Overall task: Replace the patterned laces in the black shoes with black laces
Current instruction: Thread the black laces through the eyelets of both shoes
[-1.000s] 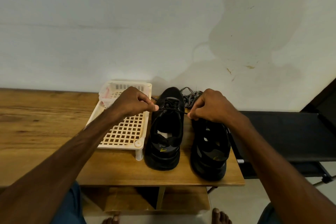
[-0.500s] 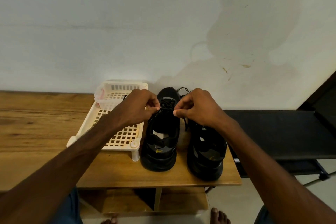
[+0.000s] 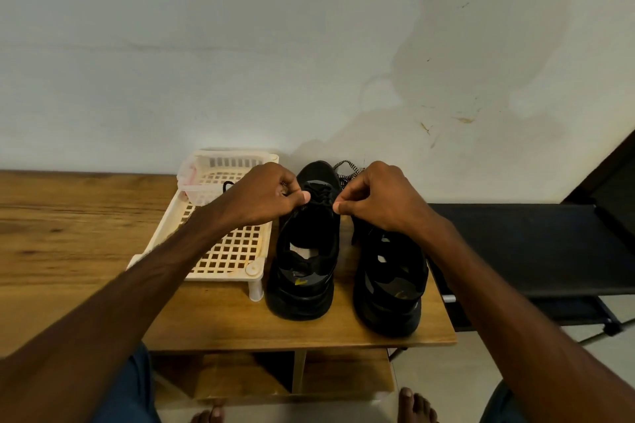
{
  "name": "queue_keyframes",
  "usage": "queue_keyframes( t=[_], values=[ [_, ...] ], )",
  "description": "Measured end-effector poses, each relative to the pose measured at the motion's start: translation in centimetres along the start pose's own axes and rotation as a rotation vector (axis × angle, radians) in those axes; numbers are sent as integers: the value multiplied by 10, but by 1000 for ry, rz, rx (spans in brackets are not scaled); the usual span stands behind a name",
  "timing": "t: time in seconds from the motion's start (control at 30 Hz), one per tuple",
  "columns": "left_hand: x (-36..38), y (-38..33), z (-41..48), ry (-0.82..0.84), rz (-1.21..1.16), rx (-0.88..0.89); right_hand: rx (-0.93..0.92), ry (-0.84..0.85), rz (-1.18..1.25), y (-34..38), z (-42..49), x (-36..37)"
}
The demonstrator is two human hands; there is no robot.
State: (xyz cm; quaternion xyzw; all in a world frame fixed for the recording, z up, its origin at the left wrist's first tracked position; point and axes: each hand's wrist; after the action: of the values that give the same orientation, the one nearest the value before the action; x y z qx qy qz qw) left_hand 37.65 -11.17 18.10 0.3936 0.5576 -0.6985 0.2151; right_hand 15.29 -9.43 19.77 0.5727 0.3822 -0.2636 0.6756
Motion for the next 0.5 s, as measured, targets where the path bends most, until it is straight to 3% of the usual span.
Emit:
queue_keyframes(
  t=[0.2,0.37,0.5],
  values=[
    [-6,12,4,-21,-2,-60,83,-16,-110,0,-1,-3],
    [-10,0,-3,60,-407,-275,55,6,-30,-2,-3,-4],
    [-8,-4,-3,89,-483,-339,-2,32,2,0,-6,-7]
  ],
)
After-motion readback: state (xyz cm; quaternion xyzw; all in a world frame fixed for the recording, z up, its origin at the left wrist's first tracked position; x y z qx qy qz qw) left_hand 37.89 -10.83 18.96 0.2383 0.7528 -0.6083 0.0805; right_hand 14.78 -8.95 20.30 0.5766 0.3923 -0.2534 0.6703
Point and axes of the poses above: each hand's wrist, its own z-axis towards the middle knuckle, its own x-axis out of the palm, y = z × x
